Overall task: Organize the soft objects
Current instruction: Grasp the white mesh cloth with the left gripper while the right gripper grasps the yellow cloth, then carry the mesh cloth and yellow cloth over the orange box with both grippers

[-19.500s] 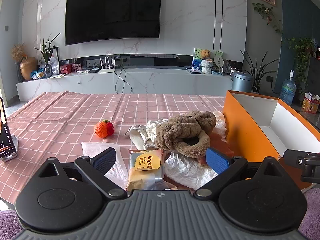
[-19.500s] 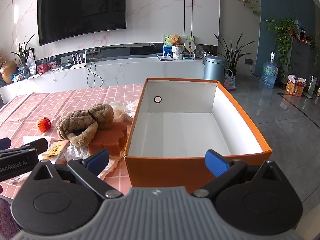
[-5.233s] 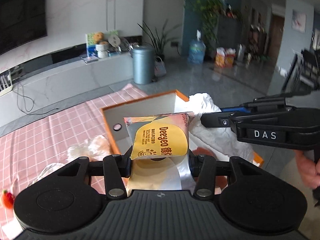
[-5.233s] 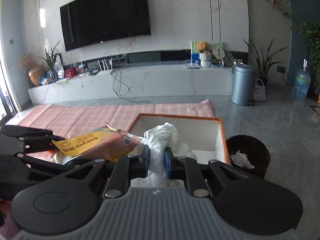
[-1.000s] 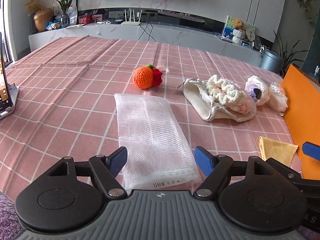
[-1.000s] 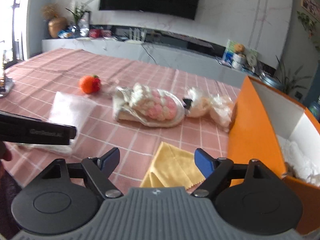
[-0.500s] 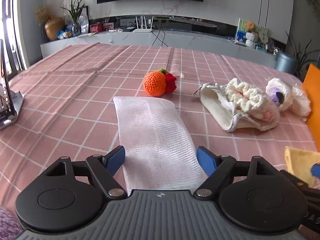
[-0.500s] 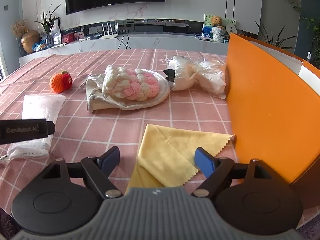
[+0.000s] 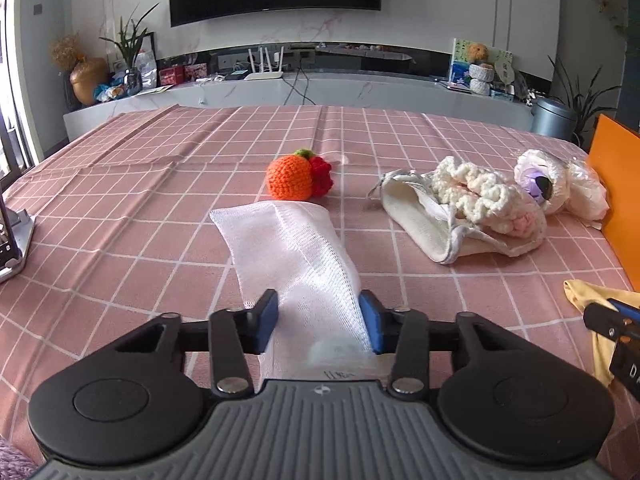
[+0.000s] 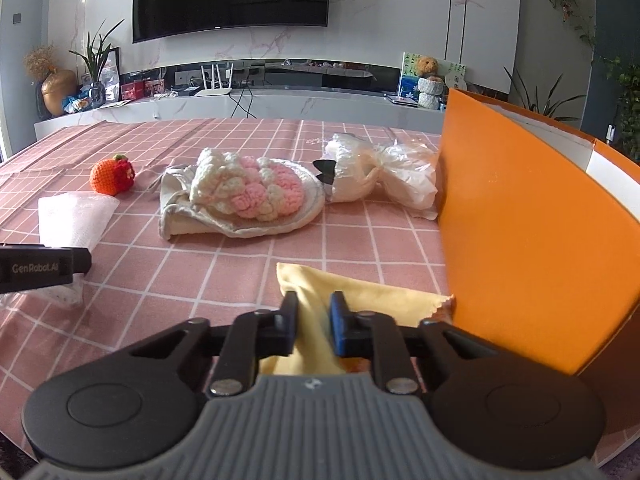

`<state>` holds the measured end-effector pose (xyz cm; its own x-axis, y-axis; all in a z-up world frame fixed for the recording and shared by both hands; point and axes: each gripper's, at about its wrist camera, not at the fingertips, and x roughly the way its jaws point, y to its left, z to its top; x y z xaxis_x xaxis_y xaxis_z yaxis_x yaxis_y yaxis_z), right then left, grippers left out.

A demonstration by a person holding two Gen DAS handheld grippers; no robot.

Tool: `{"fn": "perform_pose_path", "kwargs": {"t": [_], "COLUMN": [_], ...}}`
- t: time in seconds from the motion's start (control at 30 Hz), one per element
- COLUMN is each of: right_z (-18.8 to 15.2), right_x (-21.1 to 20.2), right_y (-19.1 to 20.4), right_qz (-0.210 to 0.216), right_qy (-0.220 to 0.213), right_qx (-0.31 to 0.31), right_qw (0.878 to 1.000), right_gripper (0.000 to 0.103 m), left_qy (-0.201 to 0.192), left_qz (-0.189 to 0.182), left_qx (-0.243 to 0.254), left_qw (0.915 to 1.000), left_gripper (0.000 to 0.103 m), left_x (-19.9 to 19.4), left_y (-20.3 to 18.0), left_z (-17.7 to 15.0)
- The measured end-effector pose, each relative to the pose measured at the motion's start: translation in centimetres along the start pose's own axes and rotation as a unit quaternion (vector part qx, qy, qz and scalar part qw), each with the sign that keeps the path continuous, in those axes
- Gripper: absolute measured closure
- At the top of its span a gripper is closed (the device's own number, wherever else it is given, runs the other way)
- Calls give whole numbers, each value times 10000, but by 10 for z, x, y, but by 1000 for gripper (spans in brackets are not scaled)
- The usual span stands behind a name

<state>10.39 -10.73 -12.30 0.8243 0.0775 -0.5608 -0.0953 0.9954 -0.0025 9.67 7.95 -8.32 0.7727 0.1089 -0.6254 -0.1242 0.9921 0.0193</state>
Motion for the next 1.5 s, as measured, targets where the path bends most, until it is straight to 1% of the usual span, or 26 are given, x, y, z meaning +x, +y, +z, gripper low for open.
{"fn": "perform_pose_path", "kwargs": {"t": [0.07, 0.1, 0.17, 0.23, 0.27, 0.3, 0.47, 0.73, 0.93, 1.13, 1.5], "right_z": [1, 2, 2, 3, 2, 2, 2, 7, 12, 18, 29], "right_x": [1, 1, 1, 0, -1, -2, -9, -27, -46, -68, -109], "right_y": [-3, -4, -4, -3, -2, -2, 1, 1, 0, -7, -29], "right_qz": [2, 12, 14, 16, 37, 76, 252, 456, 623, 969, 1107], "right_qy": [29, 42, 71, 100, 116, 131, 154, -42, -292, -515, -876], "right_qx": [16, 0, -44, -97, -114, -113, -147, -178, -233, -80, 118], "right_qw": [10000, 10000, 10000, 9999, 9999, 9998, 9995, 9988, 9974, 9939, 9899], "right_gripper": [96, 97, 99, 100, 100, 100, 101, 101, 101, 101, 101], "left_qy": [9, 17, 33, 48, 54, 58, -21, -127, -314, -487, -830], "left_qz": [-35, -65, -102, -133, -170, -222, -368, -506, -625, -754, -972], "left_qx": [63, 80, 124, 161, 159, 142, 193, 262, 319, 383, 601], "left_qw": [10000, 9999, 9999, 9998, 9997, 9996, 9991, 9983, 9970, 9952, 9900], "left_gripper": [74, 77, 89, 93, 97, 98, 99, 100, 100, 100, 100], "left_x": [-1, -2, -3, -6, -7, -8, -18, -36, -54, -72, -103], "left_y": [-3, -4, -5, -6, -7, -7, -10, -17, -24, -33, -54], "left_z": [0, 0, -1, -2, -3, -3, -4, -3, 1, 7, 18]}}
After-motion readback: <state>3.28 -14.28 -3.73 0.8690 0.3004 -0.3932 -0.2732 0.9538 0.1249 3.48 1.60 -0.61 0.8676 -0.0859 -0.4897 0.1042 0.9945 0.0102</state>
